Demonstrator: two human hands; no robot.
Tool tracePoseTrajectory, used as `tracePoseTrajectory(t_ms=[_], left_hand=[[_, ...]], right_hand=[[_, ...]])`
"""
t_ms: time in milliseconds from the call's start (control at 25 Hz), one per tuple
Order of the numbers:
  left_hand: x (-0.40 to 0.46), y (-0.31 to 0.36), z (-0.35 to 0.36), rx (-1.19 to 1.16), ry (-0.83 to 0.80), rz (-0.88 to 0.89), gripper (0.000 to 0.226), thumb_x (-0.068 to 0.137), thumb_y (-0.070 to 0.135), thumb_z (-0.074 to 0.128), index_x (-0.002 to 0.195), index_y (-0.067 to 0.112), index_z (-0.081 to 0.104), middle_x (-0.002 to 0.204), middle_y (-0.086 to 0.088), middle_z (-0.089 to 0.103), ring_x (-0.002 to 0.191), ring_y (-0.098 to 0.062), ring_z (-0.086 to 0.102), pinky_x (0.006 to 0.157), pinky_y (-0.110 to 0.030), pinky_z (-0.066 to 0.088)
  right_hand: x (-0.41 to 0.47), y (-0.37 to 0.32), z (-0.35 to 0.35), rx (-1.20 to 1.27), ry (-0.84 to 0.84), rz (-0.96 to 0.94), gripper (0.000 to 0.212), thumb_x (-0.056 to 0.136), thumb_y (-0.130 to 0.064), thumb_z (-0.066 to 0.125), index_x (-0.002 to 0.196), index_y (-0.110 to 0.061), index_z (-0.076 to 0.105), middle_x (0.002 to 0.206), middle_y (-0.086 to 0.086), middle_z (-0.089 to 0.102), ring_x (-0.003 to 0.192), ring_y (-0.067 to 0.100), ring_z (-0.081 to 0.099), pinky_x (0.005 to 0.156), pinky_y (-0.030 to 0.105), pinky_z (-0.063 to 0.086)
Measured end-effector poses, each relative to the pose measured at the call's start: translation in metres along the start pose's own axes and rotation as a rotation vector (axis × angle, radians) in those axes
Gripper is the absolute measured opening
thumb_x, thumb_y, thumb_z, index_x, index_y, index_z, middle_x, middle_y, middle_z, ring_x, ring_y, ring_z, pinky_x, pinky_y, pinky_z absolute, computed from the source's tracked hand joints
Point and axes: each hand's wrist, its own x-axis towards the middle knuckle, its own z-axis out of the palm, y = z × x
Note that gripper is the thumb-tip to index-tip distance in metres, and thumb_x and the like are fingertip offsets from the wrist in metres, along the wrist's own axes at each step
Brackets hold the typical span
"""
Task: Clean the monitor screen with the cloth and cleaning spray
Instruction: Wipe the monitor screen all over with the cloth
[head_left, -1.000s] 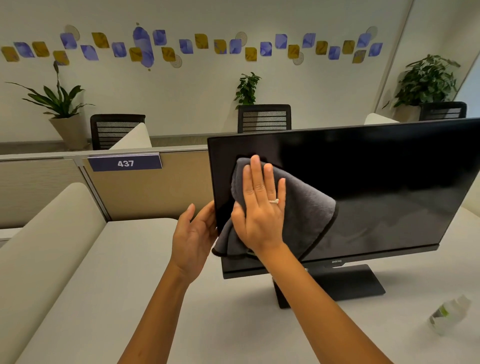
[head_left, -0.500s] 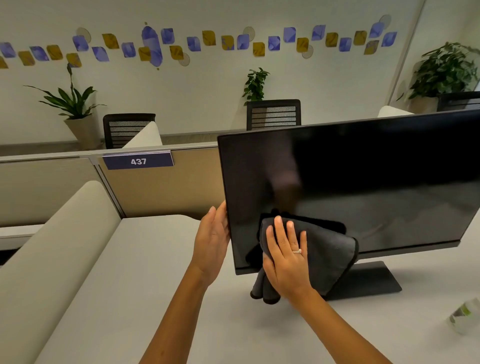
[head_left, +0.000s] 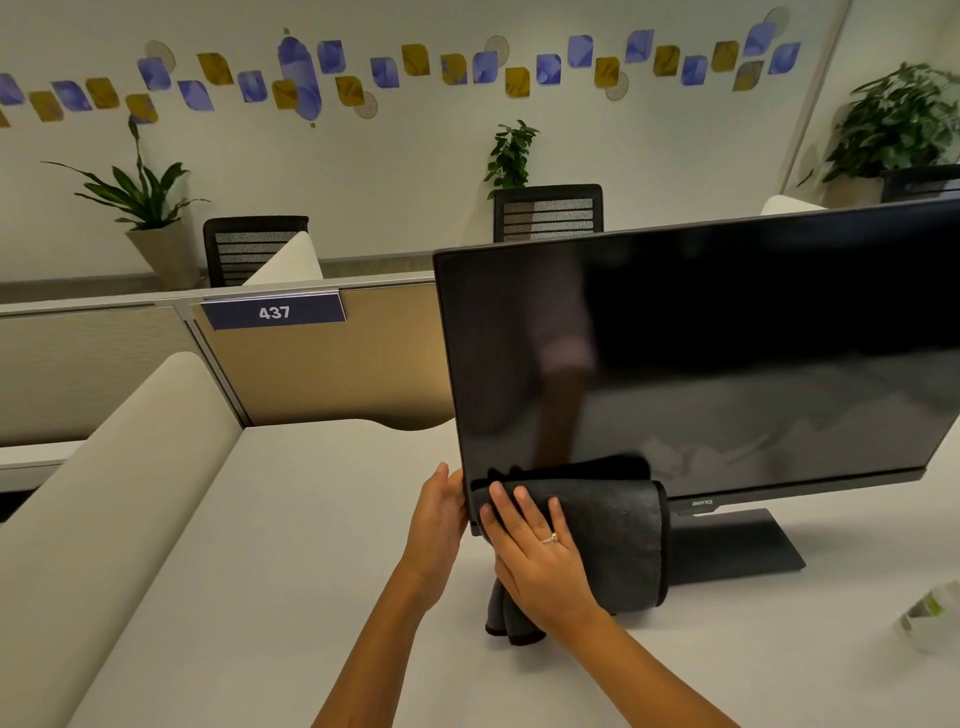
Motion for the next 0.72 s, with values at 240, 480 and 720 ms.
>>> tracePoseTrajectory(t_ms=[240, 480, 720], left_hand=[[0.000, -0.010, -0.005, -0.111, 0.017, -0.054, 0.044, 0.098, 0.046, 0.018, 0.115, 0.032, 0.056, 0.125, 0.003, 0.061, 0.119, -0.015, 0.054, 0.100, -0.030, 0.041], [0.001, -0.011, -0.007, -0.168, 0.019, -0.094, 0.050, 0.098, 0.048, 0.017, 0.126, 0.023, 0.051, 0.126, 0.001, 0.059, 0.121, -0.018, 0.052, 0.106, -0.036, 0.035], [0.002, -0.009, -0.004, -0.073, 0.023, -0.079, 0.048, 0.098, 0.045, 0.016, 0.116, 0.028, 0.056, 0.121, 0.003, 0.063, 0.116, -0.017, 0.056, 0.099, -0.030, 0.041]], right_hand=[[0.044, -0.021, -0.012, 0.110, 0.131, 0.118, 0.049, 0.101, -0.030, 0.035, 0.147, -0.019, 0.023, 0.154, 0.004, 0.022, 0.144, 0.024, 0.016, 0.118, 0.047, 0.009], [0.024, -0.029, -0.004, 0.023, 0.088, 0.105, 0.053, 0.097, -0.027, 0.041, 0.146, -0.017, 0.024, 0.153, 0.004, 0.023, 0.145, 0.024, 0.014, 0.114, 0.051, 0.018], [-0.020, -0.032, 0.002, -0.060, -0.013, 0.131, 0.050, 0.090, -0.025, 0.045, 0.140, -0.023, 0.038, 0.149, 0.008, 0.032, 0.139, 0.028, 0.027, 0.110, 0.047, 0.030]])
